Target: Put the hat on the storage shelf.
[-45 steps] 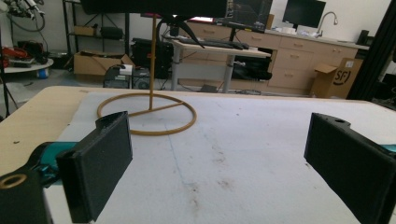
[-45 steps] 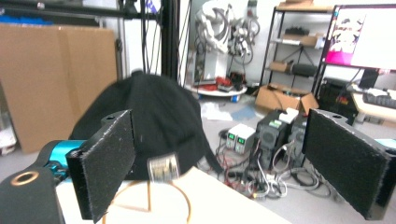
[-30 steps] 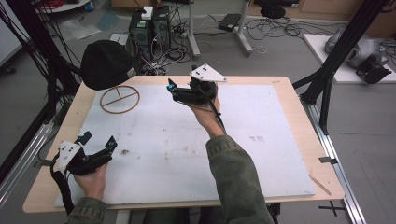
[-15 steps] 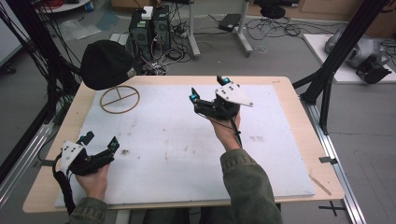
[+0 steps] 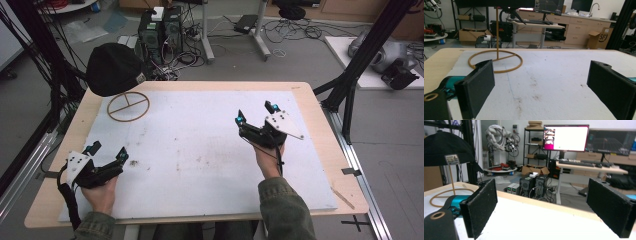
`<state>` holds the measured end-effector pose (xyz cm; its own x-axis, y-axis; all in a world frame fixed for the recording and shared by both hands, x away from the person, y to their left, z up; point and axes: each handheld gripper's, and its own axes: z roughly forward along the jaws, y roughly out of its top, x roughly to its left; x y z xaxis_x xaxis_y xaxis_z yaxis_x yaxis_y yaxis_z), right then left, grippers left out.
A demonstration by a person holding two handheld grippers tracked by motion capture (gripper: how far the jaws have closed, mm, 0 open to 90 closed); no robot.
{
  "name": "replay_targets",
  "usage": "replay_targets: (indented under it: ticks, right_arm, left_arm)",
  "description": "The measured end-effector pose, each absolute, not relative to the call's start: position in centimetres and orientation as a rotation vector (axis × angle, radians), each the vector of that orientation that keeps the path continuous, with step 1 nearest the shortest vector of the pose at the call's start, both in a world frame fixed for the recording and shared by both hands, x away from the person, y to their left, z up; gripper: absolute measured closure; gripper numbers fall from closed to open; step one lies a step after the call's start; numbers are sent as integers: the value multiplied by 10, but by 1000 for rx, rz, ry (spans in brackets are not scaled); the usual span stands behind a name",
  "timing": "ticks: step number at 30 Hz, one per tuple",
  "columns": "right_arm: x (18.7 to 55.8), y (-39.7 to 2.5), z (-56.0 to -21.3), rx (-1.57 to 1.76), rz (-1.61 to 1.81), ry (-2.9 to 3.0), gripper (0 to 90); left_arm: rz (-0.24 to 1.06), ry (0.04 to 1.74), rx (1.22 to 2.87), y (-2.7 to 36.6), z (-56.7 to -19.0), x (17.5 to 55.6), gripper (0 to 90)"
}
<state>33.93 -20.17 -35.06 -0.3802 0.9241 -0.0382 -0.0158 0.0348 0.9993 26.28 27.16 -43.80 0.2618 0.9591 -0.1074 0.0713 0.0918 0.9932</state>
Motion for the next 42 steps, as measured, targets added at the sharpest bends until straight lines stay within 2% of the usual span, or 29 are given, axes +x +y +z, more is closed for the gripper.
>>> replay_targets:
  ticks: [15,32,42]
  right_arm:
    - [308,-262,-398,1158,1424,1413,95]
    - [287,-278,-426,1160,1355,1387,94]
    - [285,-287,-431,1180,1372,1371,95]
  left_arm:
    - [909,1116,1276,275,-439,260,80]
    - [913,1127,1277,278,-440,257,80]
    - [917,1121,1298,275,-440,256,80]
